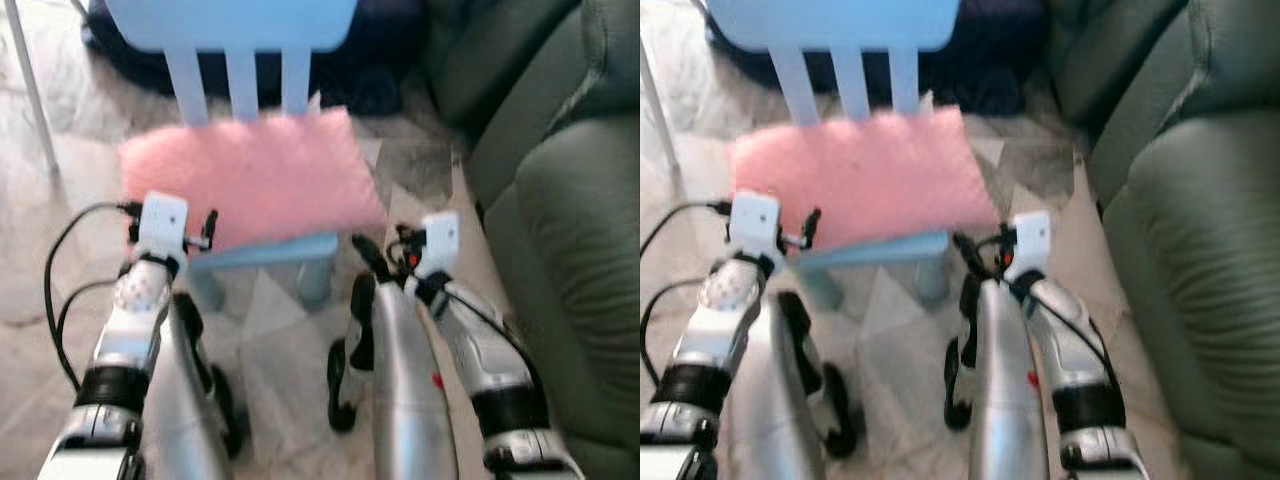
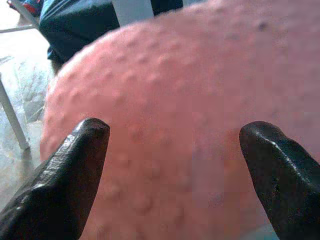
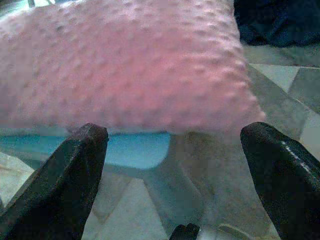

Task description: Move the pillow to the sofa

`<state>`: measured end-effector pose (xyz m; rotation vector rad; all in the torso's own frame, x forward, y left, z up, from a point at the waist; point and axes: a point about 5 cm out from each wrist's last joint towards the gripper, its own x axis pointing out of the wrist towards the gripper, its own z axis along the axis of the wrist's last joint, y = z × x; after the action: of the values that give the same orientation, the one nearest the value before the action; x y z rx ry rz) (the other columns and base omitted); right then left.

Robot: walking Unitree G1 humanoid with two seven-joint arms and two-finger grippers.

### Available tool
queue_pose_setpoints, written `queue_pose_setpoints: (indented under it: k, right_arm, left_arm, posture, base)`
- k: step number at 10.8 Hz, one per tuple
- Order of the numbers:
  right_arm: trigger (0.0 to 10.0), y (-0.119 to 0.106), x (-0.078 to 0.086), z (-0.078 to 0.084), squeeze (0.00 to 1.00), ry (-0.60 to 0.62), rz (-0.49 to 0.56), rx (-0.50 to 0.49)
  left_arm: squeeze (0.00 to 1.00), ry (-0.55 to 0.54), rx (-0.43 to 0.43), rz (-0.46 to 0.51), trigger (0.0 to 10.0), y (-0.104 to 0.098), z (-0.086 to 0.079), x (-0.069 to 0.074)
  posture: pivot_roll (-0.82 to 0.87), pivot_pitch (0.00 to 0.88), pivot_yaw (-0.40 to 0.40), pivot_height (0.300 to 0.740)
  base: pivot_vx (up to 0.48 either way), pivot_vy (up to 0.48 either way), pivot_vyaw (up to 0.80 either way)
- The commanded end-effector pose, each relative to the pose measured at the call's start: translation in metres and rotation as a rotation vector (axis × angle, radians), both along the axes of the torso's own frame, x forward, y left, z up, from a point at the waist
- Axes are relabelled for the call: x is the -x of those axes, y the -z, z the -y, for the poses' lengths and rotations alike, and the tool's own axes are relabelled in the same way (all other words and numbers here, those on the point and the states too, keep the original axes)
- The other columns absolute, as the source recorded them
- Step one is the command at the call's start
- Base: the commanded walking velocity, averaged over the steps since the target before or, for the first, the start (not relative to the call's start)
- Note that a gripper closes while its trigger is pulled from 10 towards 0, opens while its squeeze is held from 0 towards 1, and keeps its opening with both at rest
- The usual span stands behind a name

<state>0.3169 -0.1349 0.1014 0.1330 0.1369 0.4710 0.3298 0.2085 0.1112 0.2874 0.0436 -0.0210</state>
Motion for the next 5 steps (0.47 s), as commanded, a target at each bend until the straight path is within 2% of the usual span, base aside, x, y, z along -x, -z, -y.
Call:
queue_pose_setpoints:
  k: [1,3,4,5]
  right_arm:
    - [10.0,0.000,-0.001,0.000,0.00,-0.019,0.008,0.022]
    - [10.0,-0.017,-0.022,-0.004,0.00,-0.043,0.074,0.045]
    - [10.0,-0.027,-0.033,-0.004,1.00,-0.040,0.114,0.048]
    - [10.0,-0.030,-0.035,-0.004,1.00,-0.038,0.125,0.061]
  left_arm:
    - [0.00,-0.015,-0.005,0.014,10.0,-0.002,-0.003,-0.001]
    - [0.00,-0.058,-0.014,0.070,10.0,-0.015,-0.006,-0.011]
    - [0.00,-0.052,0.009,0.090,10.0,-0.020,-0.006,-0.015]
    - [0.00,-0.049,0.029,0.090,10.0,-0.021,-0.006,-0.016]
  posture:
    - [0.01,0.344,-0.094,0.412]
    - [0.01,0.348,-0.093,0.412]
    - [0.02,0.351,-0.095,0.412]
    - [0.02,0.352,-0.096,0.412]
  base:
    - [0.000,0.000,0.00]
    - [0.000,0.000,0.00]
    - [0.000,0.000,0.00]
    - [0.000,0.000,0.00]
